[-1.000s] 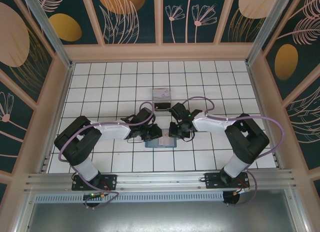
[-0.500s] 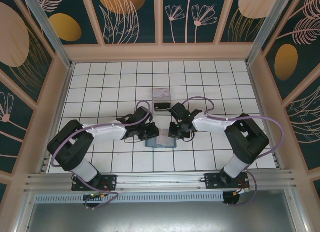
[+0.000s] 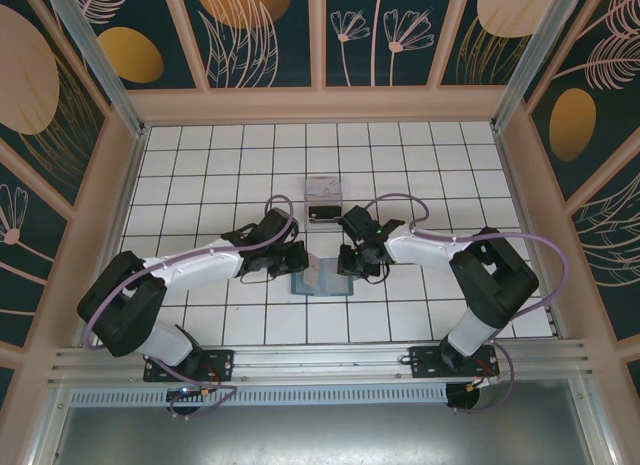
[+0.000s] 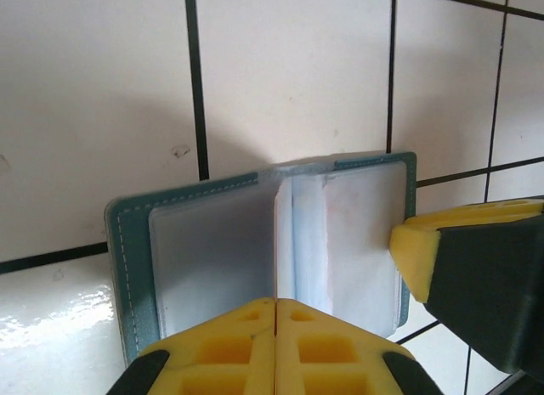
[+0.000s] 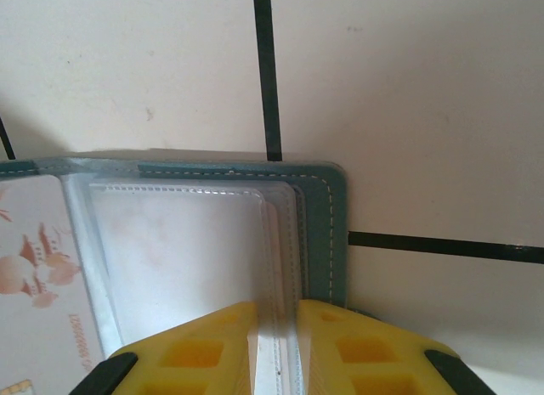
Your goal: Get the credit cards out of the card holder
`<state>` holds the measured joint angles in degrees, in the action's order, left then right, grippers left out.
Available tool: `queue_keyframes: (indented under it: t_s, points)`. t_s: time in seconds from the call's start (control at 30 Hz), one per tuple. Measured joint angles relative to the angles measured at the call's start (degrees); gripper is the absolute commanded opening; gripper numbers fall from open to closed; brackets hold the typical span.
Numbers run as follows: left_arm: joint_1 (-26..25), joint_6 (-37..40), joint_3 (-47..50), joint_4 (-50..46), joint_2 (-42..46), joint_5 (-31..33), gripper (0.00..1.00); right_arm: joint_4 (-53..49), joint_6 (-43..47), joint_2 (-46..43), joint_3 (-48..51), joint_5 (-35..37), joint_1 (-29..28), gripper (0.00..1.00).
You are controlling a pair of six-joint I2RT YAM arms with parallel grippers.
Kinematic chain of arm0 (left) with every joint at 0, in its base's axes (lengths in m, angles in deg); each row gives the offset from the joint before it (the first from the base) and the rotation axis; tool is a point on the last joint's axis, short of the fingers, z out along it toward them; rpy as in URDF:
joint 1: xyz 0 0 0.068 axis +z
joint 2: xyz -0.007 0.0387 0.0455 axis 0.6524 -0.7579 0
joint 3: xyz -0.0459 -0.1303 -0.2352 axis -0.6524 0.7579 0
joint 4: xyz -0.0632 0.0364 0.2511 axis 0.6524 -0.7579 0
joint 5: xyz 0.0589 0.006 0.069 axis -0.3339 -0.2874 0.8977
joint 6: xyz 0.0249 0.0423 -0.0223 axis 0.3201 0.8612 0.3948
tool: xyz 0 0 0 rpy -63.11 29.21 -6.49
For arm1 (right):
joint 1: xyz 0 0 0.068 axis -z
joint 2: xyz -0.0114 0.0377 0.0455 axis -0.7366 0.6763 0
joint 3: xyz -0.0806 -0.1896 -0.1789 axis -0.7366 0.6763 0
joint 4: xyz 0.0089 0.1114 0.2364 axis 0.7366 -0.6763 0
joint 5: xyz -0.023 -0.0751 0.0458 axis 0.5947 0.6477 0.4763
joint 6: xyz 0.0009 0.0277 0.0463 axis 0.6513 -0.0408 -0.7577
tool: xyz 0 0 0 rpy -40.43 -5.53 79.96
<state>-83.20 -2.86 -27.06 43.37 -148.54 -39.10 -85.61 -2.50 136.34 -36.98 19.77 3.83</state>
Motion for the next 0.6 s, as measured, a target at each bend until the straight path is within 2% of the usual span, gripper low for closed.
queue_keyframes:
  t_s: [0.2, 0.4, 0.6]
  points:
    - [0.0, 11.0, -5.8, -5.5, 0.0, 0.9, 0.00, -0.2, 0.0, 0.0, -0.1, 0.0, 0.0, 0.21]
    - [0.0, 25.0, -11.7, -12.1, -0.7, 2.2, 0.00, -1.1, 0.0, 0.0, -0.5, 0.3, -0.2, 0.21]
    - [0.0, 36.9, -19.7, -18.1, -3.7, 8.2, 0.00, -2.8, 0.0, -0.3, -1.2, 0.8, -0.4, 0.21]
